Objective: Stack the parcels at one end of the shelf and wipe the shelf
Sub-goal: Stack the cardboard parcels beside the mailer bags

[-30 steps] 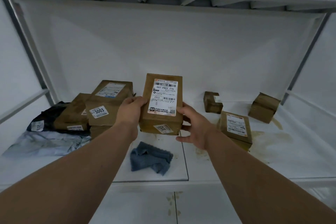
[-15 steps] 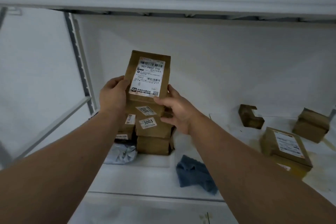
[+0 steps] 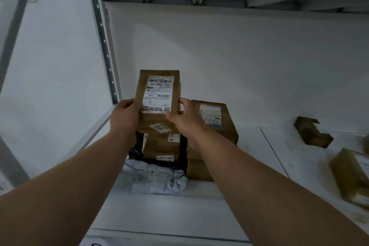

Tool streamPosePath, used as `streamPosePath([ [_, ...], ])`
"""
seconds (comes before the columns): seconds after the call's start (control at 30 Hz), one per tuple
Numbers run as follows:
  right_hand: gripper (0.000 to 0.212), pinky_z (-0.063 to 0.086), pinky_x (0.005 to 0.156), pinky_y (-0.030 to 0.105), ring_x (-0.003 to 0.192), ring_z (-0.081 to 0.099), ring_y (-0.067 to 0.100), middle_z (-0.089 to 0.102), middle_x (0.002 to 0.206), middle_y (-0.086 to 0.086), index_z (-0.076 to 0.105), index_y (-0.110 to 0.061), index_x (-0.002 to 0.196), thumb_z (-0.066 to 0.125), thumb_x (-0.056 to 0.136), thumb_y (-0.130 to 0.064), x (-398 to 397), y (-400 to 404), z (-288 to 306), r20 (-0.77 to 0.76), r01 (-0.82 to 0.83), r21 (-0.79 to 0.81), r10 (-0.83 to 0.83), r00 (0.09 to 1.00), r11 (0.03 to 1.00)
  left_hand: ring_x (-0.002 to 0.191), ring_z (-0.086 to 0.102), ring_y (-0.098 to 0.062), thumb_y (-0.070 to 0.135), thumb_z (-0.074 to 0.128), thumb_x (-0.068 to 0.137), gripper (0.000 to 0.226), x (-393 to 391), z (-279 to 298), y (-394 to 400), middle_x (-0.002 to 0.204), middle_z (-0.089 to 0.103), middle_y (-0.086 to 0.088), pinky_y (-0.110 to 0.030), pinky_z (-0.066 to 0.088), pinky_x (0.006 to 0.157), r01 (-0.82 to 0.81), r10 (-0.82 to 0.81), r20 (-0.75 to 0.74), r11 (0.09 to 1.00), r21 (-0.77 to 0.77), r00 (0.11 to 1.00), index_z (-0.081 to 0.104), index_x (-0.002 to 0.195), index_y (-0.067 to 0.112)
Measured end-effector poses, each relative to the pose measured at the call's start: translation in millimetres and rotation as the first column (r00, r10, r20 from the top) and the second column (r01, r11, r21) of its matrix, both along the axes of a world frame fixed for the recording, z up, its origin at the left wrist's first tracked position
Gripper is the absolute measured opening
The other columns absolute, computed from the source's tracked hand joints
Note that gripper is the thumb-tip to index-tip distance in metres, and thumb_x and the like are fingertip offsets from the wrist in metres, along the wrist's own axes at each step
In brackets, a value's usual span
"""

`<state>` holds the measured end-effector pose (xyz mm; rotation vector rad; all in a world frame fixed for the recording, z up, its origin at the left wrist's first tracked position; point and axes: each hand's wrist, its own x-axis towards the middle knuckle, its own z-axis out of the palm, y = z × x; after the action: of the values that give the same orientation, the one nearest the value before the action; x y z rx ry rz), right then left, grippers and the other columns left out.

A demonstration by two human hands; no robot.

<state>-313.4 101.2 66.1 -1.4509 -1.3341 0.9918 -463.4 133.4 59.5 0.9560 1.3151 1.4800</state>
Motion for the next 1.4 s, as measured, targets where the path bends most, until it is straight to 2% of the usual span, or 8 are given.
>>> streamPosePath([
  [0.17, 0.041, 0.055, 0.090, 0.042, 0.107, 0.062, 0.022, 0.058, 0.128, 0.002, 0.038, -0.023, 0.140, 0.047, 0.099, -0.023, -13, 25, -8, 0.162, 0.073, -0.075, -0.060, 0.985, 0.994, 0.087, 0.072, -0.026, 0.019, 0.061, 0.087, 0.031, -7, -19, 35, 0.101, 0.072, -0.007, -0.046, 0.059, 0.081, 0.115, -0.120, -0.053, 0.989, -0.095, 0.991, 0.061, 0.117, 0.016],
  [0.33, 0.057, 0.057, 0.087, 0.037, 0.112, 0.060, 0.027, 0.052, 0.134, 0.007, 0.025, -0.026, 0.148, 0.043, 0.097, -0.008, -16, 44, -11, 0.243, 0.116, -0.116, -0.085, 0.966, 0.986, 0.086, 0.072, -0.024, 0.021, 0.060, 0.089, 0.027, -3, -32, 57, 0.098, 0.073, -0.003, -0.045, 0.060, 0.078, 0.165, -0.177, -0.144, 0.982, -0.088, 0.974, 0.063, 0.115, 0.019],
  [0.63, 0.052, 0.046, 0.099, 0.036, 0.127, 0.048, 0.029, 0.044, 0.144, 0.013, 0.033, -0.012, 0.148, 0.040, 0.097, -0.009, -18, 53, -17, 0.436, 0.014, -0.318, 0.133, 0.890, 0.948, 0.098, 0.067, -0.024, 0.027, 0.065, 0.087, 0.046, 5, -59, 73, 0.118, 0.066, -0.004, -0.044, 0.057, 0.086, 0.237, -0.297, -0.412, 0.953, -0.190, 0.862, 0.054, 0.131, 0.021],
  [0.73, 0.048, 0.046, 0.087, 0.030, 0.122, 0.051, 0.028, 0.049, 0.139, 0.012, 0.039, -0.010, 0.144, 0.041, 0.096, -0.009, -17, 54, -18, 0.443, 0.034, -0.301, 0.108, 0.890, 0.953, 0.109, 0.060, -0.025, 0.027, 0.055, 0.093, 0.047, 6, -58, 74, 0.130, 0.059, -0.005, -0.044, 0.053, 0.092, 0.179, -0.235, -0.441, 0.970, -0.165, 0.866, 0.048, 0.138, 0.018],
  [1.0, 0.047, 0.045, 0.102, 0.036, 0.131, 0.045, 0.024, 0.044, 0.147, 0.006, 0.045, -0.018, 0.142, 0.048, 0.096, -0.015, -20, 54, -13, 0.352, 0.024, -0.127, 0.023, 0.936, 0.992, 0.104, 0.062, -0.025, 0.032, 0.053, 0.089, 0.048, 12, -44, 70, 0.126, 0.060, -0.006, -0.045, 0.056, 0.087, 0.134, -0.175, -0.471, 0.984, -0.119, 0.864, 0.050, 0.135, 0.019],
  [1.13, 0.038, 0.045, 0.099, 0.033, 0.127, 0.049, 0.021, 0.053, 0.139, 0.002, 0.057, -0.019, 0.132, 0.052, 0.094, -0.018, -18, 46, -7, 0.284, 0.006, -0.021, 0.000, 0.959, 1.000, 0.089, 0.063, -0.022, 0.035, 0.051, 0.092, 0.033, 22, -33, 61, 0.107, 0.066, -0.005, -0.036, 0.055, 0.075, 0.075, -0.079, -0.499, 0.997, -0.028, 0.863, 0.063, 0.115, 0.015],
  [1.3, 0.018, 0.056, 0.082, 0.041, 0.089, 0.068, 0.022, 0.071, 0.096, 0.006, 0.069, -0.015, 0.093, 0.057, 0.093, -0.029, -8, 28, 2, 0.194, 0.015, 0.086, -0.031, 0.981, 0.996, 0.067, 0.052, -0.020, 0.035, 0.047, 0.095, 0.036, 43, -13, 47, 0.075, 0.058, -0.008, -0.029, 0.037, 0.058, 0.037, -0.006, -0.516, 0.998, 0.050, 0.857, 0.061, 0.086, 0.003],
  [1.4, 0.017, 0.054, 0.075, 0.031, 0.091, 0.066, 0.019, 0.070, 0.107, 0.007, 0.067, -0.010, 0.104, 0.054, 0.096, -0.019, 14, 14, 7, 0.223, 0.029, 0.125, -0.056, 0.973, 0.992, 0.072, 0.054, -0.023, 0.025, 0.050, 0.095, 0.025, 68, -4, 35, 0.075, 0.057, -0.006, -0.030, 0.040, 0.060, 0.073, -0.010, -0.500, 0.992, 0.106, 0.866, 0.060, 0.085, 0.004],
])
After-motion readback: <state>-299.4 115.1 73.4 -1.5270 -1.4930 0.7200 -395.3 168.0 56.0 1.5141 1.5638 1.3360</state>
